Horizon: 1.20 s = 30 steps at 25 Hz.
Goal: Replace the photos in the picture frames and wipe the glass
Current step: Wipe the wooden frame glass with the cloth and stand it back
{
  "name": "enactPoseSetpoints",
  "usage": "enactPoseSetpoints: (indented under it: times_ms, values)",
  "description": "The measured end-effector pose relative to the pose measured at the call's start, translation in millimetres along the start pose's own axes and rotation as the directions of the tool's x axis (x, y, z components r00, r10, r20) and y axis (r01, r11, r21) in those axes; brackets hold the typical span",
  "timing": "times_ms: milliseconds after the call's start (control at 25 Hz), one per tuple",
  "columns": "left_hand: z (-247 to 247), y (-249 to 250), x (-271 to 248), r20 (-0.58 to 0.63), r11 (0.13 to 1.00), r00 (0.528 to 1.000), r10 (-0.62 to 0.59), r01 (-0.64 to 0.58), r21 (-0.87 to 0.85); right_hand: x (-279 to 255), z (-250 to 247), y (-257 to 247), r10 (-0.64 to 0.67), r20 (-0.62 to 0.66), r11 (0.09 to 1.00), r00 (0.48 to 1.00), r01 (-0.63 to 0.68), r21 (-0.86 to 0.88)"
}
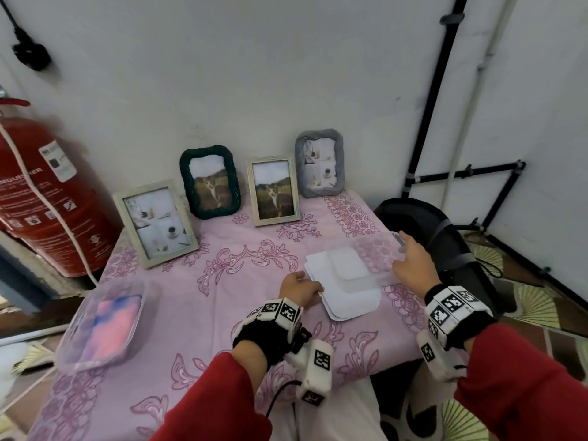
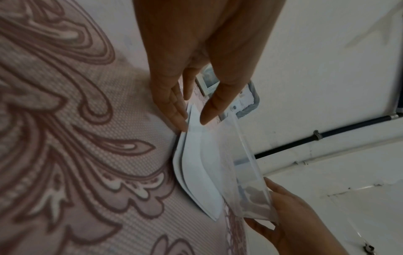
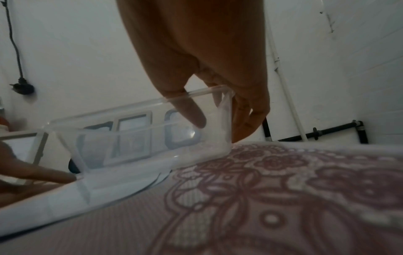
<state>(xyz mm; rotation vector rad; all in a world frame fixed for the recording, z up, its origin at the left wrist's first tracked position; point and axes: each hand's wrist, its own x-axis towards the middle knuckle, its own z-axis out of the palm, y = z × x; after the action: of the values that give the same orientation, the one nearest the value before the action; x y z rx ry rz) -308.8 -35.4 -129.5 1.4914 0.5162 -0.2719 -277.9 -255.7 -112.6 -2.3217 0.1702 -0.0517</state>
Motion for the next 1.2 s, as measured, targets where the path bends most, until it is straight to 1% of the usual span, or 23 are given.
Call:
enactPoseSetpoints:
  times_ms: [200, 320, 400, 560, 760, 920, 1080, 1200]
  values:
    - [6.1, -1.9, 6.3, -0.013, 0.997, 1.000, 0.003, -0.002, 0.082, -1.3, 3.0, 4.0, -0.023, -0.034, 1.000, 0.999, 0.022, -0.011]
    - [10.1, 3.0, 3.5, 0.013, 0.996, 1.000, 0.010, -0.011, 0.092, 0.0, 3.0, 7.0, -0.017, -0.039, 0.999, 0.999, 0.018, 0.032]
    - [13.4, 6.8, 0.6, 0.031, 0.997, 0.999, 0.032, -0.034, 0.066, 0.7, 3.4, 8.8, -0.015, -0.045, 0.998, 0.999, 0.018, 0.052]
    - [20.3, 6.0, -2.7, 0.005, 0.998, 0.999, 0.054, -0.054, -0.025, 1.2, 2.5, 12.2, -0.014, -0.053, 0.996, 0.998, 0.018, 0.084]
    - [22.1, 5.7, -4.2, 0.038, 0.990, 0.999, 0.035, -0.029, -0.136, 1.6, 2.2, 12.6, -0.021, -0.053, 0.997, 0.998, 0.025, 0.076]
    - [22.8, 2.9, -4.2, 0.042, 0.991, 0.998, 0.048, -0.042, -0.130, 0.9, 1.2, 11.9, -0.013, -0.051, 0.997, 0.999, 0.017, 0.081]
    - [19.4, -1.4, -0.6, 0.019, 0.989, 0.997, 0.081, -0.079, -0.124, -0.5, -0.2, 11.1, -0.010, -0.041, 0.994, 0.999, 0.015, 0.112]
    - [9.8, -2.1, 2.5, -0.007, 0.986, 0.996, 0.091, -0.092, -0.142, -0.7, 0.2, 10.5, -0.012, -0.044, 0.995, 0.999, 0.017, 0.101]
